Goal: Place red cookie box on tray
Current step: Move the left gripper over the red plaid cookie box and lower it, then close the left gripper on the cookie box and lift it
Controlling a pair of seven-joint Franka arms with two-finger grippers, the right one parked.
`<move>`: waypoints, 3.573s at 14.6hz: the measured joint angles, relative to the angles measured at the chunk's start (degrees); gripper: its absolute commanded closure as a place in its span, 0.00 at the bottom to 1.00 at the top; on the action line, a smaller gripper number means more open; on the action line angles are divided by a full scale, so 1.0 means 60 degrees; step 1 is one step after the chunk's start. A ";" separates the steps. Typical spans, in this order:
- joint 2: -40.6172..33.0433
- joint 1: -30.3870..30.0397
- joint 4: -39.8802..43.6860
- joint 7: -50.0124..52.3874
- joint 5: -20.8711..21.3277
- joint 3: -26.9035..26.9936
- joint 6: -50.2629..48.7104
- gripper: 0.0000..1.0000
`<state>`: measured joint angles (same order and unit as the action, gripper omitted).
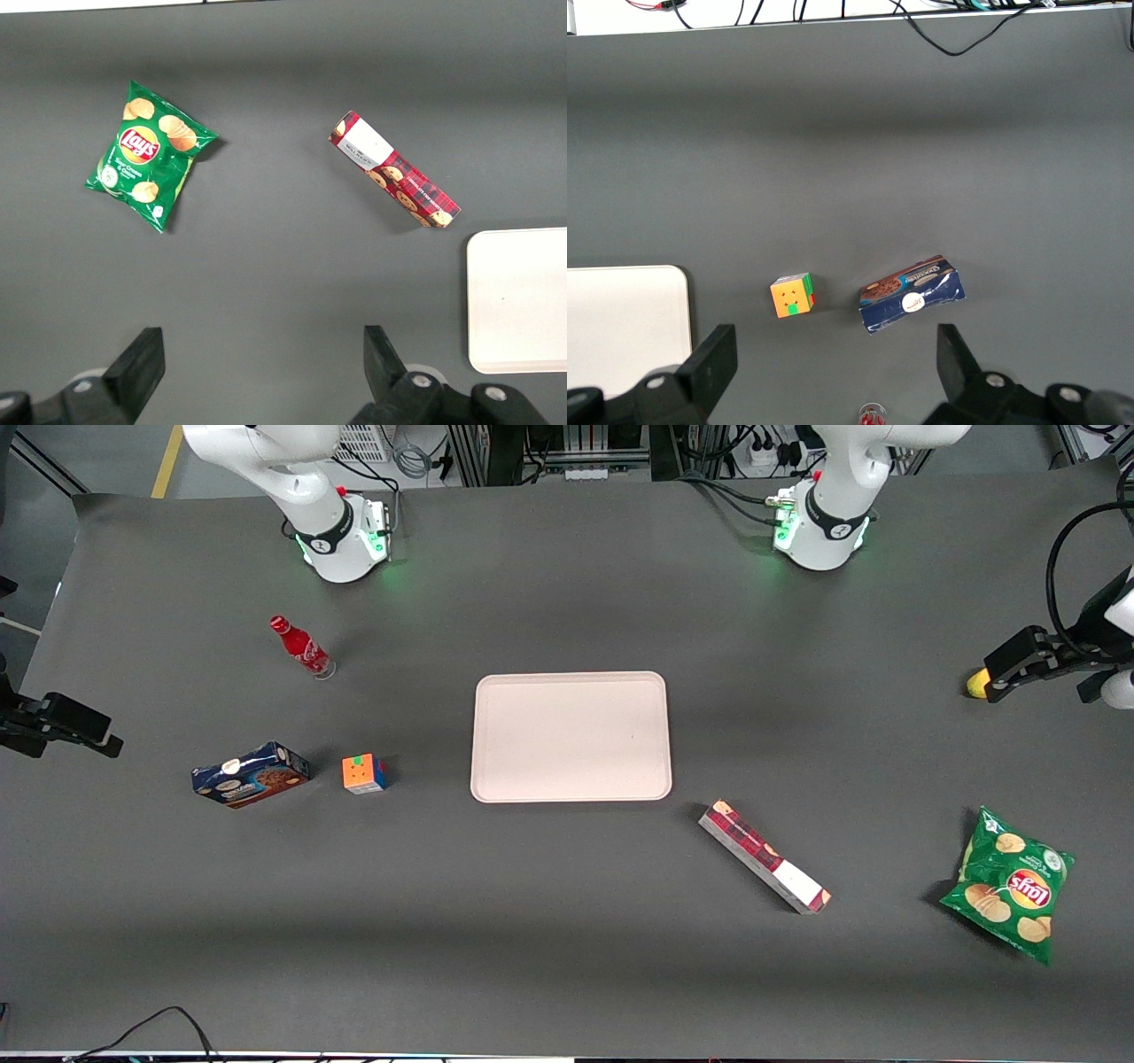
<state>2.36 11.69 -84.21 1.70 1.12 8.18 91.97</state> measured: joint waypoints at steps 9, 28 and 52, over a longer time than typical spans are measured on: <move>0.0063 0.0031 -0.0024 -0.0057 0.0001 -0.0026 -0.0377 0.00; 0.3989 0.0370 -0.0065 0.7794 -0.0454 -0.1418 0.3467 0.00; 0.6932 0.0448 -0.0134 1.0451 -0.0497 -0.1616 0.6734 0.98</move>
<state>43.95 14.38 -85.01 64.41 -1.86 -1.52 132.38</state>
